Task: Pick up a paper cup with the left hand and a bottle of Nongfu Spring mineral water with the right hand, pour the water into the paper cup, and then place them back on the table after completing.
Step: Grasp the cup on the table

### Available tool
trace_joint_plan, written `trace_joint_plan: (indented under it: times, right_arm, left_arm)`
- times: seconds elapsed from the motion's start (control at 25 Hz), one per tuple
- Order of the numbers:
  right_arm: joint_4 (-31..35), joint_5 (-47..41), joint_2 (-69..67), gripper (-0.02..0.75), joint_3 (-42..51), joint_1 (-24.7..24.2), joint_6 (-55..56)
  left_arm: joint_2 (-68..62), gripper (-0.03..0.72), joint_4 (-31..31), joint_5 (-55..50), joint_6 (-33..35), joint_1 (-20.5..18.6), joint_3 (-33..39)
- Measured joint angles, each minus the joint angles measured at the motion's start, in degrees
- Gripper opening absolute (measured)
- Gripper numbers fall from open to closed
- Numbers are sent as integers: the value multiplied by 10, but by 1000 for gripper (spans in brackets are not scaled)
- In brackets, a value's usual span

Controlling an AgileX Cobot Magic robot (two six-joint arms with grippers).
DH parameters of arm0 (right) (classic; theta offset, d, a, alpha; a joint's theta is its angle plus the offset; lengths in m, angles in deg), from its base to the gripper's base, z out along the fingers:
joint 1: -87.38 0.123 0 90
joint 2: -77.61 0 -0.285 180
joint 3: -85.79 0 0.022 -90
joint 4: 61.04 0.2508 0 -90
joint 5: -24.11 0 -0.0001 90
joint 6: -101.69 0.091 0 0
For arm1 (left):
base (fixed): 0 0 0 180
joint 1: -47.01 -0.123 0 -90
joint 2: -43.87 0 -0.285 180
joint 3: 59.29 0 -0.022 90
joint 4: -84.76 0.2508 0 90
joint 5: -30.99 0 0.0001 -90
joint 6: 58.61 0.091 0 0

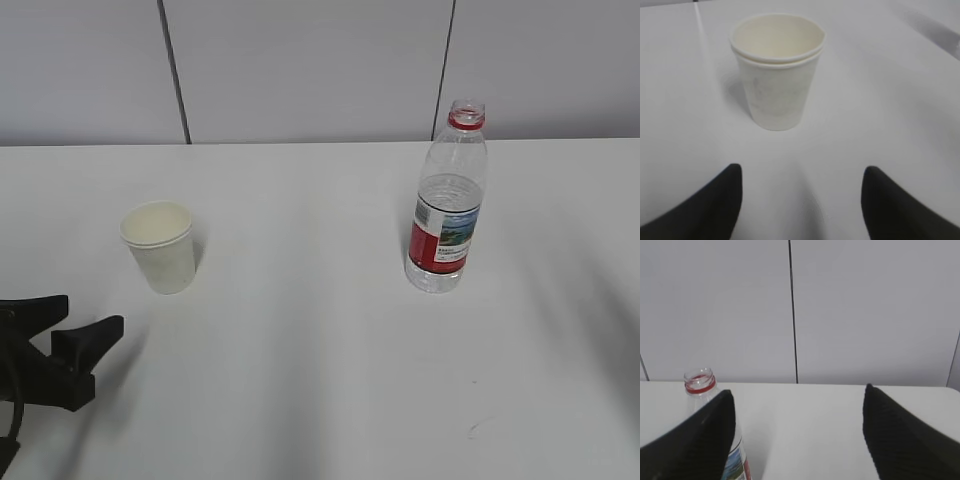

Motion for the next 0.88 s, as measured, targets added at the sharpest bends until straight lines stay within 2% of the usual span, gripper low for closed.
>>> trace_joint_plan:
  times: [0.2,0.36,0.64,0.88]
  right_arm:
    - [0,35,-13,587,0,0,0]
    - [-1,79,-42,587,0,0,0]
    - [-1,112,-47,587,0,0,0]
    - [-1,113,-48,587,0,0,0]
  left_arm:
    - [-5,461,11,1,0,0,-1]
    - [-5,465,-21,2,0,0,-6]
    - [-38,587,-27,4,-1,-1,-50]
    - [-90,612,-22,4,-1,2,-106]
